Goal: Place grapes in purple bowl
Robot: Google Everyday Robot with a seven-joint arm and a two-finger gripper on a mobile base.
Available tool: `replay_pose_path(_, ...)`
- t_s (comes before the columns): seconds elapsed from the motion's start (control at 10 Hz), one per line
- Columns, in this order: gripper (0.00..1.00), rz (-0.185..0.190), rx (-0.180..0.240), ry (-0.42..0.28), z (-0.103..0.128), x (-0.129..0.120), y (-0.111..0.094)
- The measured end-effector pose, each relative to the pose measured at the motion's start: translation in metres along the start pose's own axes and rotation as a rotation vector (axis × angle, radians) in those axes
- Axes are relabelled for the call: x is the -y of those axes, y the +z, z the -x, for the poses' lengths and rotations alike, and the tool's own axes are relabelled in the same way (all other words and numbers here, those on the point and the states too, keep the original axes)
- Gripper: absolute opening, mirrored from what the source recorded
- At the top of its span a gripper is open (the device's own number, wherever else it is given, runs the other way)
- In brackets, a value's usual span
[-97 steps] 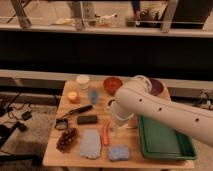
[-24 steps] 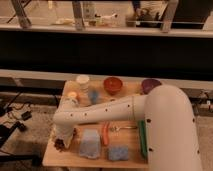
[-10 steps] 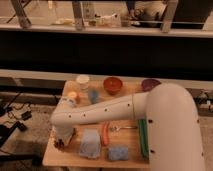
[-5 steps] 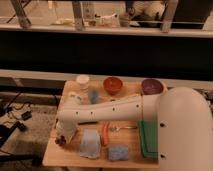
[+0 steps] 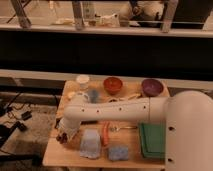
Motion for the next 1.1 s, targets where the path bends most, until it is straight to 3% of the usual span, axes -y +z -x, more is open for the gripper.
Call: replay_pose_path(1.1,0.06,-0.096,-0.002,0.096,-0.019,-0.005,-0.041)
